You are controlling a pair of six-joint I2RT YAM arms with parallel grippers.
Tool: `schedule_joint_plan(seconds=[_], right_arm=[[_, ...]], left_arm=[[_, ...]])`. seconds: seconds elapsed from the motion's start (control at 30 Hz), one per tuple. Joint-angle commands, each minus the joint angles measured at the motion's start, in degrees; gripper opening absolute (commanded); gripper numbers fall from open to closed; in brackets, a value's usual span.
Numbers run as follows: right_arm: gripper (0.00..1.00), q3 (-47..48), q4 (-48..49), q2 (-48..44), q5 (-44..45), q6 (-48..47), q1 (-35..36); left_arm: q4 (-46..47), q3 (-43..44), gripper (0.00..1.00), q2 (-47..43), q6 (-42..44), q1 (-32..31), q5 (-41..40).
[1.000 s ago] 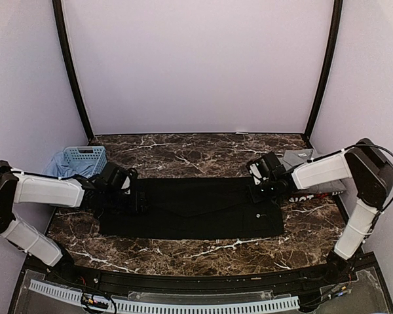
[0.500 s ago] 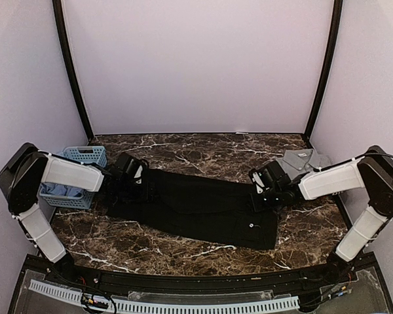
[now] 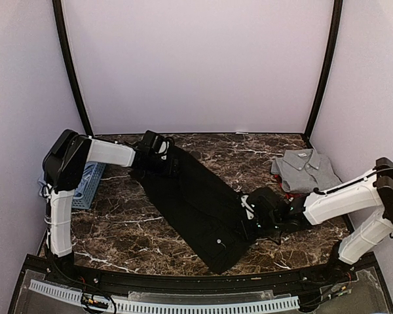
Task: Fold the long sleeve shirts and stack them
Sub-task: Rotate the rectangle-folded shirt at the center of the board.
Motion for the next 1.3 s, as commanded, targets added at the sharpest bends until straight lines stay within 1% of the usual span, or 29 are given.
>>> schedule_joint_plan(seconds=[0.0,0.07,0.13,0.23,0.33,0.43,0.53,0.63,0.7,0.77,0.87,0.97,1.0,1.07,1.17,1.27], right_arm=[[0.43,0.12,-3.67,1.77,-2.79,2.76,8.29],[0.44,2.20,-5.20,1.78,-1.65,1.30,10.29],[0.44,3.83,-6.01,0.59,-0.94,-0.34,10.60],[0.45,6.48,-6.35,-2.47,0.42,-3.25,10.60],[0.46,10.36,-7.09,-3.58,3.04,-6.82,10.62],[0.47,15.32,-7.74,-2.17,5.11,-10.44,10.24],[0.47,21.11,-7.60,2.08,6.06,-13.04,7.56],[0.47,28.68,-7.58,9.28,6.41,-15.89,3.35],[0.47,34.19,-6.47,14.79,5.89,-18.88,1.14],[0.47,40.89,-5.48,21.72,5.01,-21.63,-1.15],[0.46,49.38,-4.84,30.07,1.65,-22.98,-4.49],[0.45,55.35,-4.39,36.63,-1.20,-23.29,-6.95],[0.45,56.51,-4.17,38.22,-1.93,-23.33,-7.34],[0.45,57.76,-4.19,40.56,-2.91,-23.25,-7.72],[0.45,55.64,-2.99,41.56,-3.54,-22.66,-7.74],[0.45,51.23,-2.01,40.83,-3.01,-21.63,-8.03]], left_arm=[[-3.81,7.41,0.78,2.91,4.97,0.85,2.19],[-4.36,9.59,0.78,3.02,6.11,1.51,1.44],[-6.18,11.26,0.78,2.72,7.82,2.15,0.04],[-8.10,10.74,0.78,0.18,12.09,2.57,-1.76],[-8.52,5.53,0.78,-3.60,15.72,2.61,-2.57],[-7.75,-0.84,0.78,-8.57,17.64,2.66,-2.65],[-5.63,-5.54,0.78,-12.47,16.82,2.64,-3.36],[-3.88,-10.36,0.78,-16.64,14.35,2.69,-3.75],[-4.20,-12.08,0.78,-17.83,12.34,2.67,-3.79],[-4.66,-13.62,0.78,-18.22,9.91,2.68,-4.24],[-3.77,-16.82,0.77,-18.36,6.33,2.69,-4.15],[-1.24,-18.57,0.77,-17.92,4.58,2.82,-4.23],[-0.74,-18.76,0.77,-17.58,4.27,2.89,-5.76],[-0.60,-18.25,0.78,-17.15,4.30,3.55,-6.32],[-0.33,-17.45,0.77,-17.06,4.78,4.68,-5.32],[0.18,-16.77,0.78,-16.86,5.44,6.38,0.51]])
